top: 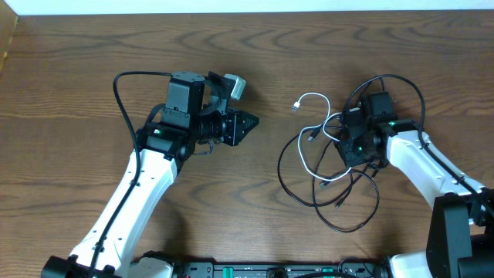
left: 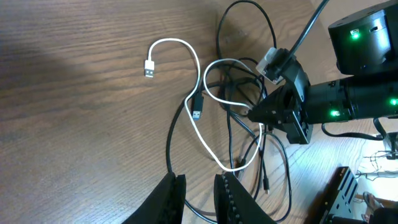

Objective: Untangle cables

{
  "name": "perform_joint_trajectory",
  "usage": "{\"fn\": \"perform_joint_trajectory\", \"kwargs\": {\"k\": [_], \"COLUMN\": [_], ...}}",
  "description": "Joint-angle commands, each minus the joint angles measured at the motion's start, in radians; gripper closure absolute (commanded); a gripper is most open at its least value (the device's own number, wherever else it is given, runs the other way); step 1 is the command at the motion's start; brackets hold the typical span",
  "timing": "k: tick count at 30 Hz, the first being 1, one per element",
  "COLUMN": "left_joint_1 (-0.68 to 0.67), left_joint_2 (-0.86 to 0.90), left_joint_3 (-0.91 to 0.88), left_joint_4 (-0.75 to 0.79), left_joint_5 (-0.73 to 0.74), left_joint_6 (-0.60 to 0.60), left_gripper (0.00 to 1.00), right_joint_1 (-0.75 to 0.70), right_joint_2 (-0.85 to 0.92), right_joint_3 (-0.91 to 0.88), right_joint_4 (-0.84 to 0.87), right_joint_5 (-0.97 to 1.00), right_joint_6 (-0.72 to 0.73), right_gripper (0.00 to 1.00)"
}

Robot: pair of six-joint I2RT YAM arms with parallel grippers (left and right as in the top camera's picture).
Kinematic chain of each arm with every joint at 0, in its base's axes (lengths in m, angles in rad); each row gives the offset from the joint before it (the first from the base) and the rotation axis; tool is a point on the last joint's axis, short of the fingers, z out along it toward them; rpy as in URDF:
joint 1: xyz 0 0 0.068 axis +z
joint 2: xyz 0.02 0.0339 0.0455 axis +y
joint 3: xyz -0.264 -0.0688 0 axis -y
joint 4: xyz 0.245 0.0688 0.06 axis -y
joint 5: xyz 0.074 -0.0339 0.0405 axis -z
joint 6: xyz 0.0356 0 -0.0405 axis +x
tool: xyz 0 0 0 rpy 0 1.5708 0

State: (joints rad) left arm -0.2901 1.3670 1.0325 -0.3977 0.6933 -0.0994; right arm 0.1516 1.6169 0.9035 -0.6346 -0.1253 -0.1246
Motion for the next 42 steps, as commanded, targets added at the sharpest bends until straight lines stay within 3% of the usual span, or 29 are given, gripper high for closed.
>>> {"fn": "perform_joint_trajectory", "kwargs": {"k": [1, 7, 16, 23, 27, 32, 39, 42], "left_joint_1": [-0.001, -0.001, -0.001, -0.001, -0.001, -0.001, -0.001, -0.001], "left_joint_2": [-0.019, -0.023, -0.023, -0.023, -0.023, -0.023, -0.023, -0.023], "left_joint_3": [0.016, 0.016, 0.016, 0.016, 0.016, 0.016, 0.016, 0.016], "left_joint_4": [-0.006, -0.013, -0.013, -0.014, -0.014, -0.014, -0.014, -0.014], "left_joint_5": [0.006, 0.005, 0.005, 0.005, 0.005, 0.005, 0.005, 0.005], "left_joint_6": [0.017, 0.017, 0.017, 0.017, 0.017, 0.017, 0.017, 0.017], "left_gripper": [0.78, 0.78, 0.78, 0.78, 0.78, 0.78, 0.78, 0.78], "right_joint_1": [-0.002, -0.002, 0.000, -0.003, -0.004, -0.005, -0.004, -0.004], "right_joint_2": [0.006, -0.001, -0.038, -0.062, -0.062, -0.062, -0.047, -0.027], "right_joint_3": [0.002, 0.111, 0.447, 0.691, 0.922, 1.081, 1.098, 1.098], "right_joint_4": [0.026, 0.016, -0.156, -0.193, -0.320, -0.435, -0.499, -0.504], "right_joint_5": [-0.157, -0.259, -0.304, -0.292, -0.157, 0.008, 0.022, 0.021], "right_joint_6": [-0.003, 0.077, 0.117, 0.172, 0.172, 0.168, 0.134, 0.135], "right_gripper": [0.99, 0.99, 0.99, 0.99, 0.99, 0.99, 0.98, 0.89]}}
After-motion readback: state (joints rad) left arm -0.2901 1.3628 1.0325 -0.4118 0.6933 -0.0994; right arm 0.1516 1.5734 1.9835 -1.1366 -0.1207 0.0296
